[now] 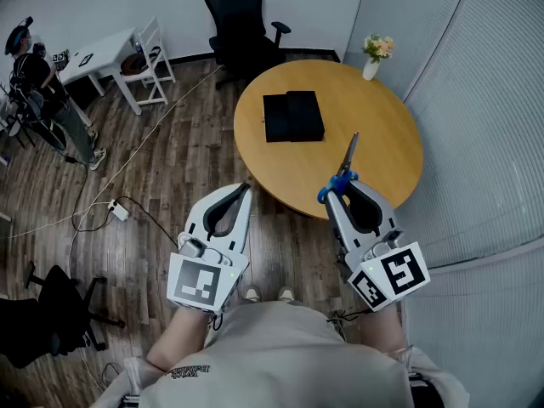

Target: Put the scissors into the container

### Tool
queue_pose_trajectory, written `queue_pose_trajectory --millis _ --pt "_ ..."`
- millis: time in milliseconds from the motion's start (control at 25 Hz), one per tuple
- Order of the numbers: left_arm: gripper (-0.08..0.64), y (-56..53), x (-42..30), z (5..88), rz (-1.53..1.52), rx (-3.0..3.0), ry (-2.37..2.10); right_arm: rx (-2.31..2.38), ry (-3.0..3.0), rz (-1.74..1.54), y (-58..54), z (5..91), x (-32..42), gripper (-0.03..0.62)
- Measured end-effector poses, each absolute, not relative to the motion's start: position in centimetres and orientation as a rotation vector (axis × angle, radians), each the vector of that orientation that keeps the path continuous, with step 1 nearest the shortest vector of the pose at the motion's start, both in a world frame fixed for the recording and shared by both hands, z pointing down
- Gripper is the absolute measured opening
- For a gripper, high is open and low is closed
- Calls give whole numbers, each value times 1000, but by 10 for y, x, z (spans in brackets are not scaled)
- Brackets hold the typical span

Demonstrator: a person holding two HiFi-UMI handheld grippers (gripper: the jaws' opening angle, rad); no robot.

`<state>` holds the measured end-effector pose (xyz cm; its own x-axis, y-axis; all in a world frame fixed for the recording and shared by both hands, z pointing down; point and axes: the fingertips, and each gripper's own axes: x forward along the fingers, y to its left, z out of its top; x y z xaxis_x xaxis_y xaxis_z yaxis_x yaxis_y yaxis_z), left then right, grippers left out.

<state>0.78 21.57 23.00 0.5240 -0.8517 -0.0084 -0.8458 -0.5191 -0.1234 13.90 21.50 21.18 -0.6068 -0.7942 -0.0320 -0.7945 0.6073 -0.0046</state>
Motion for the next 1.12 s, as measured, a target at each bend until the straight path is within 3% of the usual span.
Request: queue_pose_trajectory --millis 1120 --pt "21 218 45 240 -141 -2581 1581 -1272 2879 -45 210 233 177 97"
